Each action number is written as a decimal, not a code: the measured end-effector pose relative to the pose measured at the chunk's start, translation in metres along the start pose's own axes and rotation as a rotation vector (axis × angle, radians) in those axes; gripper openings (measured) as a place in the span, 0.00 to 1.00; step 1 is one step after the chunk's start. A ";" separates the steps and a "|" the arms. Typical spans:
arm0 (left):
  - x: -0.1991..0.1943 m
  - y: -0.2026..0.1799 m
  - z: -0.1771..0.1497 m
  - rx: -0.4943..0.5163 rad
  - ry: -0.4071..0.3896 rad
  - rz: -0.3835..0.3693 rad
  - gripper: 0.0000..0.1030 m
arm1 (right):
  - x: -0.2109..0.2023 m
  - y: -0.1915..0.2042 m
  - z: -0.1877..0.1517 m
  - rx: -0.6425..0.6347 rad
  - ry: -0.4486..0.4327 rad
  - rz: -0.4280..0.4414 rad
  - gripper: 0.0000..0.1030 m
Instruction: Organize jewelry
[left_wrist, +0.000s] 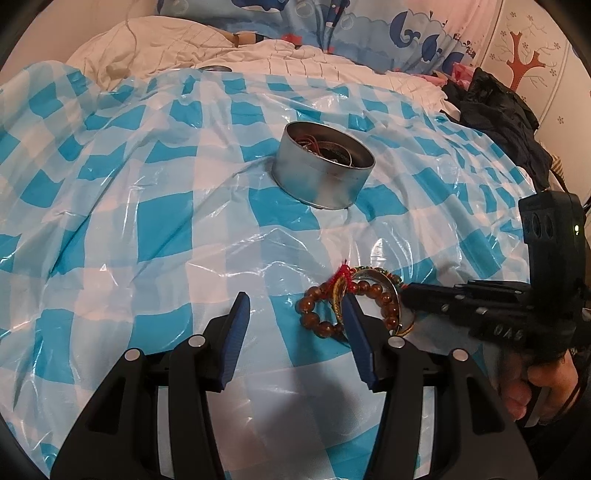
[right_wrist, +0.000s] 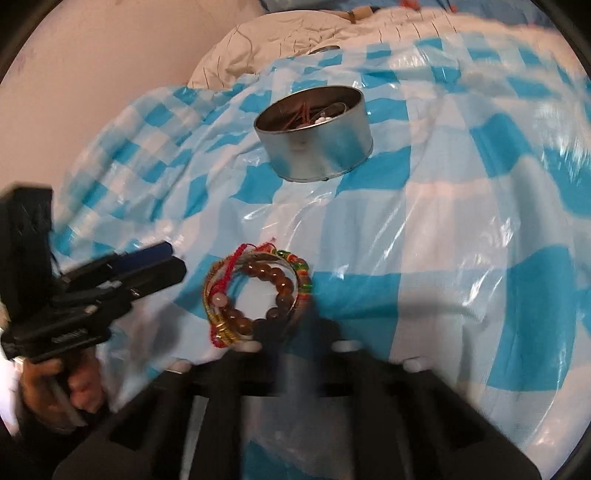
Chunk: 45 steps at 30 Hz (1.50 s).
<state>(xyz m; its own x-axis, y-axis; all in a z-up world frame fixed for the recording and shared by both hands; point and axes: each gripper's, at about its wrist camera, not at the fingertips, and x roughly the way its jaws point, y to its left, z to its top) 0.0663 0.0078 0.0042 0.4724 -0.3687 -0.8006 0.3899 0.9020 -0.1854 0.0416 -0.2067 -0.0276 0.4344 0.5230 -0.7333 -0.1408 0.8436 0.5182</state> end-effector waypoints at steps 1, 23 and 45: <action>0.000 0.000 0.000 0.000 0.000 0.000 0.48 | -0.005 0.000 0.001 0.001 -0.020 0.014 0.04; 0.030 -0.052 0.000 0.152 0.054 0.006 0.53 | -0.065 0.001 0.016 0.020 -0.298 0.066 0.04; 0.006 -0.006 0.011 -0.029 -0.027 -0.092 0.03 | -0.022 -0.015 0.010 0.070 -0.112 -0.025 0.04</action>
<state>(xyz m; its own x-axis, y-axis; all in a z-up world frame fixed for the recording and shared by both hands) 0.0757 -0.0020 0.0072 0.4570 -0.4554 -0.7640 0.4091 0.8703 -0.2741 0.0429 -0.2324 -0.0147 0.5345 0.4816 -0.6945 -0.0677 0.8435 0.5329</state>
